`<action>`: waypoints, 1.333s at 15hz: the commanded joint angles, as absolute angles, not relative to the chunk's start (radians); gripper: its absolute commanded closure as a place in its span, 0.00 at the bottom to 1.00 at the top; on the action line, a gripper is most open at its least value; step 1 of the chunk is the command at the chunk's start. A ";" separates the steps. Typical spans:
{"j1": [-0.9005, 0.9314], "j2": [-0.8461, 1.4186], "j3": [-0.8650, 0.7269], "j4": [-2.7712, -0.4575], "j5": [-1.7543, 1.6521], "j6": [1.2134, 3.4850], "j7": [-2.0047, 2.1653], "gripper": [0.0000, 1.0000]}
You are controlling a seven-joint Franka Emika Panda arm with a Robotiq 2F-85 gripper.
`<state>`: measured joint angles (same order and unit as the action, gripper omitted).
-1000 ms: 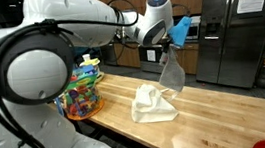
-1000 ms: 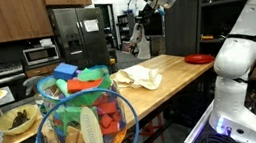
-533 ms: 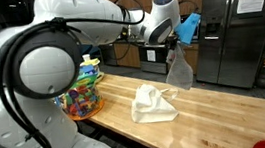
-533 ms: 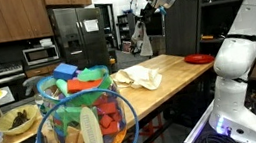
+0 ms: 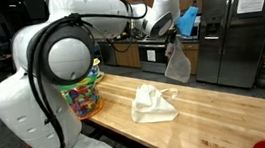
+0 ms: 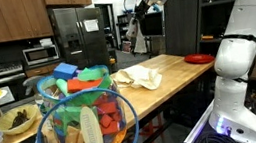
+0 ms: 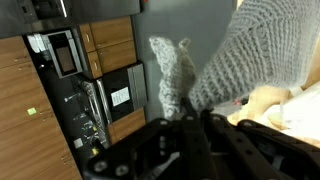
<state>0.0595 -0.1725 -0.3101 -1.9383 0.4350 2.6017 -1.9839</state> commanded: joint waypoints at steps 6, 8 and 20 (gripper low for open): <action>-0.003 -0.015 -0.213 -1.703 0.482 2.450 -2.103 0.99; -0.010 -0.004 -0.178 -1.696 0.478 2.460 -2.091 0.99; -0.005 -0.027 -0.063 -1.727 0.453 2.424 -2.147 0.99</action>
